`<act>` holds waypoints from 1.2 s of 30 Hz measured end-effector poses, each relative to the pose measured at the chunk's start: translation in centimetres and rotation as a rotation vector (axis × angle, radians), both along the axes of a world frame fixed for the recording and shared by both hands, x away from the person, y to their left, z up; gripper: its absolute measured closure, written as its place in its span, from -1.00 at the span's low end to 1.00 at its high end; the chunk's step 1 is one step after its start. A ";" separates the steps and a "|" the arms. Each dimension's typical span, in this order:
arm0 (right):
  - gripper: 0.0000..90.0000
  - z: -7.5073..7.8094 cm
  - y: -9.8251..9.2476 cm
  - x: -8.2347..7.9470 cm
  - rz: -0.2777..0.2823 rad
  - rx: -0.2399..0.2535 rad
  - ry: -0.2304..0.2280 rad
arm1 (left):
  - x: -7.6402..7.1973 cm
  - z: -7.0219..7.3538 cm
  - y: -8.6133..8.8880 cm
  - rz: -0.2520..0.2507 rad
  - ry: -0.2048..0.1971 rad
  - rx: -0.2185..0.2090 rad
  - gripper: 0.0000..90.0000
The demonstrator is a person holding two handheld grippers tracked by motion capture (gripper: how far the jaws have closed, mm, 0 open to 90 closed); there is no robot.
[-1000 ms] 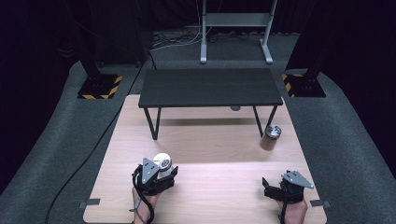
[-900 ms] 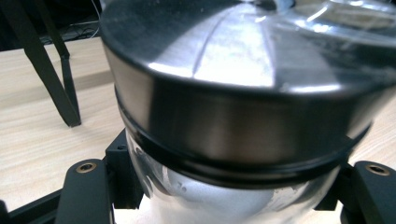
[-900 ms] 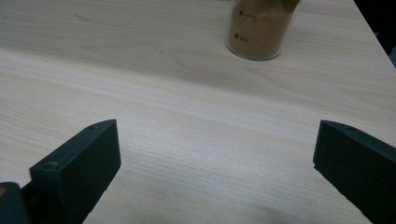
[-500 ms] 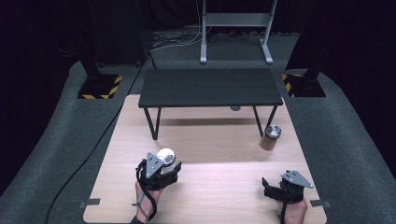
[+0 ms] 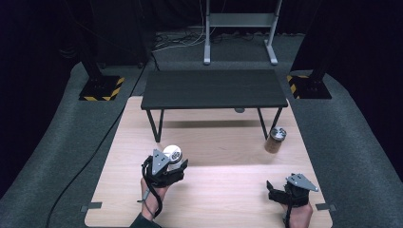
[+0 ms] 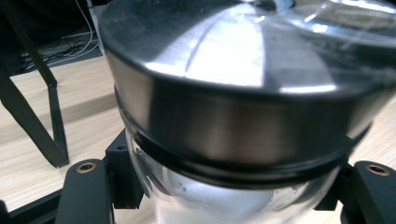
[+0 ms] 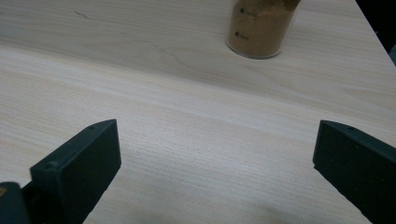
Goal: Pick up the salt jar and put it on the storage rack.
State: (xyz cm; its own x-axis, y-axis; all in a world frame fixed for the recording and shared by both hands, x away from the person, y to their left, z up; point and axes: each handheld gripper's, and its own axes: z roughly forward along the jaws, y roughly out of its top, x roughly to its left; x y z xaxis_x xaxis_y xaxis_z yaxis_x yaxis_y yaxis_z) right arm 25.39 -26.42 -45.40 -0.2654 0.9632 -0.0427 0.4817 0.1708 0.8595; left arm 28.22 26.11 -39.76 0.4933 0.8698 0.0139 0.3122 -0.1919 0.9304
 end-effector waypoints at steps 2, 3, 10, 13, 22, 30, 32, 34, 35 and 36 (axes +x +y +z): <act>-1.00 0.0 0.0 0.0 0.001 0.000 0.000 | 0.1 0.0 0.0 -0.003 -0.002 0.002 -0.31; -1.00 0.0 0.0 0.0 0.001 0.000 0.000 | 0.2 0.1 -0.1 -0.002 -0.001 0.002 -0.31; -1.00 0.0 0.0 0.0 0.004 -0.001 0.001 | 1.0 0.5 -0.1 -0.008 0.001 0.003 -0.31; -1.00 0.0 -0.1 0.0 0.004 0.001 0.001 | 1.4 0.7 -0.3 -0.010 0.000 0.006 -0.31; -1.00 0.0 -0.1 0.1 0.006 0.001 0.001 | 2.3 1.2 -0.7 -0.019 0.002 0.020 -0.31; -1.00 0.0 -0.1 0.1 0.010 0.000 0.003 | 3.0 1.7 -0.9 -0.024 0.000 0.037 -0.31; -1.00 0.0 -0.1 0.1 0.010 0.001 0.003 | 3.3 1.7 -0.9 -0.024 0.002 0.036 -0.31; -1.00 0.0 -0.2 0.1 0.010 0.002 0.003 | 3.6 1.8 -0.9 -0.026 0.007 0.034 -0.31; -1.00 0.0 -0.2 0.1 0.010 0.002 0.003 | 3.7 1.8 -0.8 -0.028 0.010 0.029 -0.31; -1.00 0.0 -0.2 0.1 0.010 0.002 0.003 | 3.9 1.9 -0.8 -0.029 0.011 0.026 -0.31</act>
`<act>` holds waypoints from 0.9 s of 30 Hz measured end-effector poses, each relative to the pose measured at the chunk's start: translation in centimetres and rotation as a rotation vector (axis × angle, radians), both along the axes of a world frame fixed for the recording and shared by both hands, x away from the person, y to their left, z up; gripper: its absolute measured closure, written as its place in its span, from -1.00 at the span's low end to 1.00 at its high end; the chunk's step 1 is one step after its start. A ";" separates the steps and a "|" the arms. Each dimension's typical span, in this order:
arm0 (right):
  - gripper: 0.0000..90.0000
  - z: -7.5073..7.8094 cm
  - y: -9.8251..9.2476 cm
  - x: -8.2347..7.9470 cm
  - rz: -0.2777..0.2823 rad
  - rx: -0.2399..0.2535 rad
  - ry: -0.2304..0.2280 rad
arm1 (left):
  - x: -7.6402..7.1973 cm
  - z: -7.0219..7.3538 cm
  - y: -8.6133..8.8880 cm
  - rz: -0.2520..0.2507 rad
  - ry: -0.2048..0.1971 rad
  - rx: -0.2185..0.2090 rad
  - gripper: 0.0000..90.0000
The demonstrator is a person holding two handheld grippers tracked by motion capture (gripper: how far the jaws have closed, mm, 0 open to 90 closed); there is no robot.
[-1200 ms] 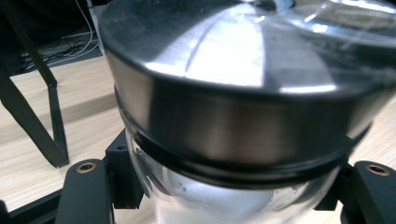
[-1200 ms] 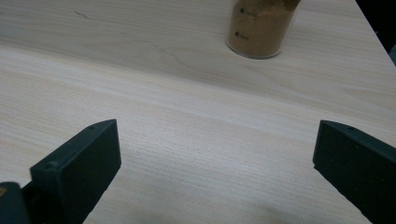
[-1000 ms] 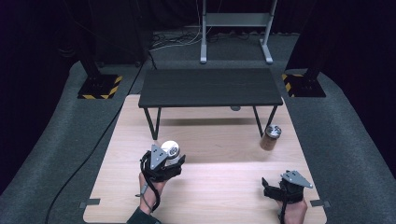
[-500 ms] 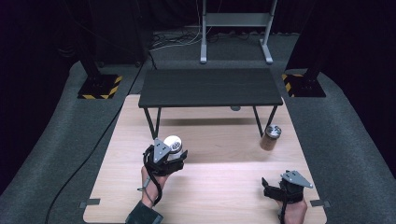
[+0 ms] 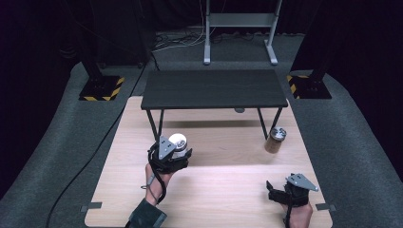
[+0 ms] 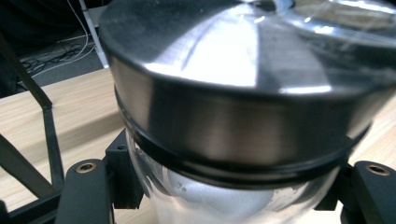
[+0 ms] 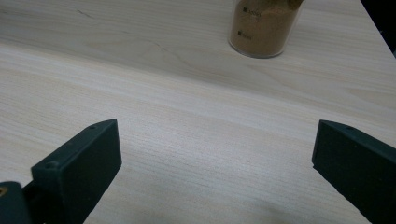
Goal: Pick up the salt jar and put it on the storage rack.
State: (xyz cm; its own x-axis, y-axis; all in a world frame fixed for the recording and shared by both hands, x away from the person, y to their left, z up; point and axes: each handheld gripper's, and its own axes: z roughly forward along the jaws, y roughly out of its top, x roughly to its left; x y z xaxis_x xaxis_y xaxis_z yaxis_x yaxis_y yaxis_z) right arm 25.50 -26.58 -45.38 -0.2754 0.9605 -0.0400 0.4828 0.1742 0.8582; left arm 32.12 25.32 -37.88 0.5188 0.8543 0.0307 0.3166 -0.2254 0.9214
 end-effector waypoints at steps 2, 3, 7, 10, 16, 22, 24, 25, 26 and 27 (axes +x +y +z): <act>-1.00 0.0 0.0 0.0 0.001 0.000 0.000 | 0.2 0.1 0.0 -0.001 0.001 -0.001 -0.31; -1.00 0.0 0.0 0.0 0.001 0.000 0.000 | 0.3 0.1 -0.1 -0.001 0.001 -0.001 -0.31; -1.00 0.0 0.0 0.0 0.001 0.000 0.001 | 0.7 0.3 -0.3 -0.006 0.001 0.003 -0.31; -1.00 0.0 0.0 0.0 0.002 0.000 0.001 | 1.1 0.5 -0.4 -0.008 0.001 0.008 -0.31; -1.00 0.0 0.0 0.0 0.004 -0.001 0.002 | 1.7 0.9 -0.8 -0.015 -0.001 0.019 -0.31; -1.00 0.0 0.0 0.1 0.005 -0.001 0.003 | 2.4 1.1 -1.1 -0.018 0.000 0.022 -0.31; -1.00 0.0 0.0 0.1 0.005 -0.001 0.004 | 2.6 1.2 -1.3 -0.018 0.000 0.025 -0.31; -1.00 0.0 -0.1 0.1 0.006 -0.001 0.004 | 2.7 1.3 -1.4 -0.018 0.001 0.025 -0.31; -1.00 0.0 -0.1 0.1 0.006 -0.001 0.004 | 2.7 1.3 -1.4 -0.018 0.001 0.025 -0.31; -1.00 0.0 -0.1 0.1 0.006 -0.001 0.004 | 2.8 1.3 -1.5 -0.019 0.001 0.026 -0.31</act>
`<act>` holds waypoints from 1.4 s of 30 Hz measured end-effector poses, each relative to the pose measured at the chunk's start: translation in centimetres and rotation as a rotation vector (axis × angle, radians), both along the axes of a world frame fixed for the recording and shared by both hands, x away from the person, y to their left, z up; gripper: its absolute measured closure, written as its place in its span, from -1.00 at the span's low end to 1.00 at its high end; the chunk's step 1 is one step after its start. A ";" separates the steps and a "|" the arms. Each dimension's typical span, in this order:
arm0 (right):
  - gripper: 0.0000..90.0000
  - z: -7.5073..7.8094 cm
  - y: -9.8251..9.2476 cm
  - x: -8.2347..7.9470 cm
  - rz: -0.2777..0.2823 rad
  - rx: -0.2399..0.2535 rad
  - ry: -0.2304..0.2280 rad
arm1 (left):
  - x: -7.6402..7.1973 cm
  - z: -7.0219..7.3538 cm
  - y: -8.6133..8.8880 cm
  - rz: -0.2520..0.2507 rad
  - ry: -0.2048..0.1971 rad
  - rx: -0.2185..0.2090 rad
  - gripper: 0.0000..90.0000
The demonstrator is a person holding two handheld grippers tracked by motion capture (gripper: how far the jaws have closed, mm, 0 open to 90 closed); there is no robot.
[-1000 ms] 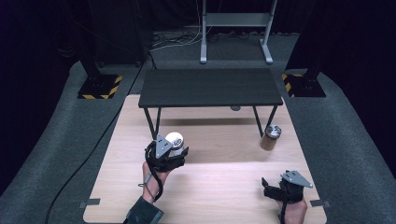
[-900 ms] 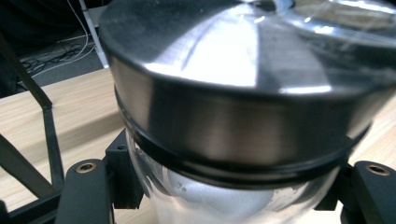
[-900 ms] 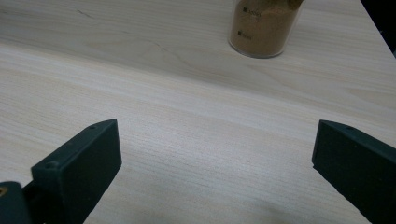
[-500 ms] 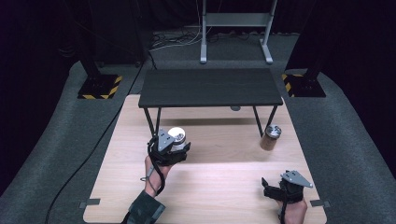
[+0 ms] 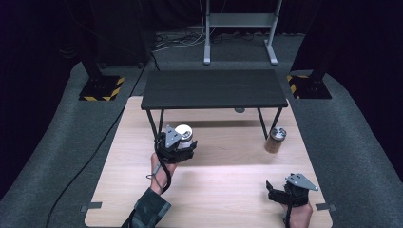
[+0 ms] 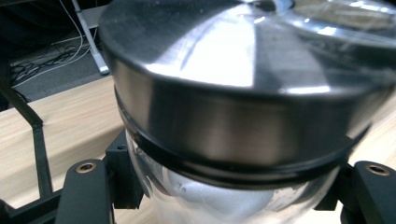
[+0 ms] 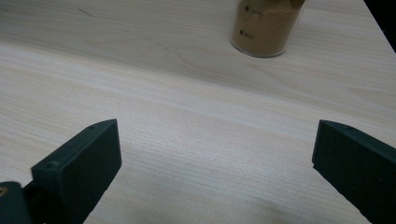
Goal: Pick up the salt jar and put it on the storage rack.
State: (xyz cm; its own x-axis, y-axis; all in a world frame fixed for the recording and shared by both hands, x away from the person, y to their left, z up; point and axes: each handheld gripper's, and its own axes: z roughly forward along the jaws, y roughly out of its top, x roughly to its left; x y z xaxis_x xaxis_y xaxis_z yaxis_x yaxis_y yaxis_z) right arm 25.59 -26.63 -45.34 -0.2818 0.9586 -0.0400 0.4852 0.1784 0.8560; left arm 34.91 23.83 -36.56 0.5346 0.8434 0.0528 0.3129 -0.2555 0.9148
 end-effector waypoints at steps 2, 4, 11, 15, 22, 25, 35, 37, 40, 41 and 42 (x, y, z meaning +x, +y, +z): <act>-1.00 0.0 0.0 0.0 0.001 0.000 0.002 | 0.2 0.1 -0.1 -0.003 0.001 0.000 -0.31; -1.00 0.0 0.0 0.0 0.001 0.000 0.002 | 0.4 0.1 -0.3 -0.006 0.001 0.000 -0.31; -1.00 0.0 0.0 0.0 0.001 -0.001 0.003 | 1.2 0.5 -0.8 -0.013 0.002 0.011 -0.31; -1.00 0.0 0.0 0.1 0.002 -0.001 0.003 | 1.6 0.7 -1.0 -0.017 0.003 0.010 -0.31; -1.00 0.0 0.0 0.1 0.002 -0.003 0.003 | 2.2 1.0 -1.4 -0.022 0.001 0.011 -0.31; -1.00 0.0 0.0 0.0 0.002 -0.001 0.002 | 2.4 1.1 -1.4 -0.023 0.000 0.014 -0.31; -1.00 0.0 0.1 0.0 0.001 -0.003 0.001 | 3.4 1.2 -1.5 -0.034 0.007 0.013 -0.31; -1.00 0.0 0.1 0.0 0.002 -0.004 0.001 | 3.6 1.3 -1.5 -0.032 0.007 0.013 -0.31; -1.00 0.0 0.1 0.0 0.000 -0.003 0.001 | 3.9 1.5 -1.7 -0.032 0.006 0.017 -0.31; -1.00 0.0 0.1 0.0 0.000 -0.003 0.001 | 3.9 1.5 -1.7 -0.032 0.006 0.015 -0.31; -1.00 0.0 0.1 0.0 0.000 -0.004 0.001 | 3.9 1.6 -1.7 -0.032 0.004 0.015 -0.31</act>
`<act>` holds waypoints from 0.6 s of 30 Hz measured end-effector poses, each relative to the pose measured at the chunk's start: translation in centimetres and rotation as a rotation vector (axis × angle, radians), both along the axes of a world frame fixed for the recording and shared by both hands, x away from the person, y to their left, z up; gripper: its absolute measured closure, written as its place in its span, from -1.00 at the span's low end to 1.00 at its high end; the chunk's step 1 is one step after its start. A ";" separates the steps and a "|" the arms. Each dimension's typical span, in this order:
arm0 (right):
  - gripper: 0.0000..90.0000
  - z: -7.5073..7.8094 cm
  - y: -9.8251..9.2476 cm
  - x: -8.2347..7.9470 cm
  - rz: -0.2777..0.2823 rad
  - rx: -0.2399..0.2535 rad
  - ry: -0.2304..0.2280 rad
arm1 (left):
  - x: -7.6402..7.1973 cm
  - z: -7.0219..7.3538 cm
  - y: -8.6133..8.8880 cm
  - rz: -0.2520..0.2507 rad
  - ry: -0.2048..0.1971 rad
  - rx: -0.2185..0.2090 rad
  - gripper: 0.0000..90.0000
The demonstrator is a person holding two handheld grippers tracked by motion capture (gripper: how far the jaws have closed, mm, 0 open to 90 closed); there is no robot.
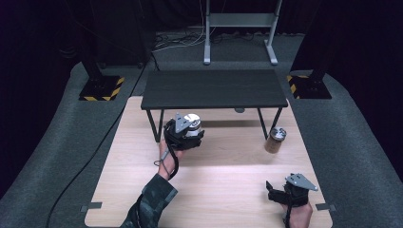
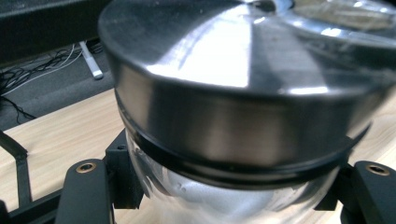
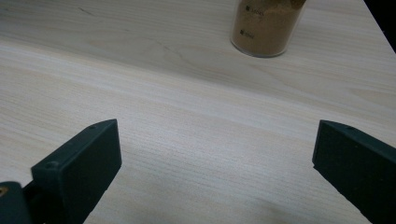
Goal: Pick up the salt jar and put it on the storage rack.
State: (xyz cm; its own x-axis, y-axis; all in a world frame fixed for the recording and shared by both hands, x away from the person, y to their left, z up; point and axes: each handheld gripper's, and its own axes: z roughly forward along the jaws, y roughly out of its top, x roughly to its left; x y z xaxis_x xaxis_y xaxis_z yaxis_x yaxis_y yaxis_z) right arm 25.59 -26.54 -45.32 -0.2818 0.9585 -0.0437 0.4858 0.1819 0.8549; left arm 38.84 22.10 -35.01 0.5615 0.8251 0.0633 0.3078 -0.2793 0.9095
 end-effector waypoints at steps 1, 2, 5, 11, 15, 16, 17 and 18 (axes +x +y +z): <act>-1.00 0.0 0.0 0.0 0.000 0.000 0.000 | 0.0 0.0 0.0 0.000 0.000 0.000 -0.31; -1.00 0.0 0.0 0.0 0.001 -0.001 0.000 | 0.0 0.1 -0.1 0.001 -0.001 -0.002 -0.31; -1.00 0.0 0.0 0.0 0.001 -0.001 0.000 | 0.2 0.4 -0.1 -0.001 -0.007 0.001 -0.31; -1.00 0.0 0.0 0.0 -0.001 -0.002 -0.001 | 0.5 0.8 -0.2 0.006 -0.009 0.003 -0.31; -1.00 0.0 0.0 0.0 -0.001 -0.003 -0.001 | 0.7 0.9 0.0 0.006 -0.006 -0.009 -0.31; -1.00 0.0 0.0 0.0 -0.001 -0.003 -0.001 | 0.7 0.9 0.0 0.006 -0.006 -0.009 -0.31; -1.00 0.0 0.0 0.0 -0.001 -0.003 -0.001 | 0.8 0.9 0.1 0.005 -0.007 -0.009 -0.31; -1.00 0.0 0.0 0.0 -0.001 -0.003 -0.001 | 0.9 1.0 0.1 0.006 -0.006 -0.012 -0.31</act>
State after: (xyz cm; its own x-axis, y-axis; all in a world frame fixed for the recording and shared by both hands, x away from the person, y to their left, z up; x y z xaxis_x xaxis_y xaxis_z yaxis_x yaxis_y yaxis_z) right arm 25.58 -26.50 -45.32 -0.2807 0.9587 -0.0465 0.4851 0.1835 0.8550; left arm 39.71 22.18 -34.04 0.5559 0.8293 0.0566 0.3041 -0.2663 0.9147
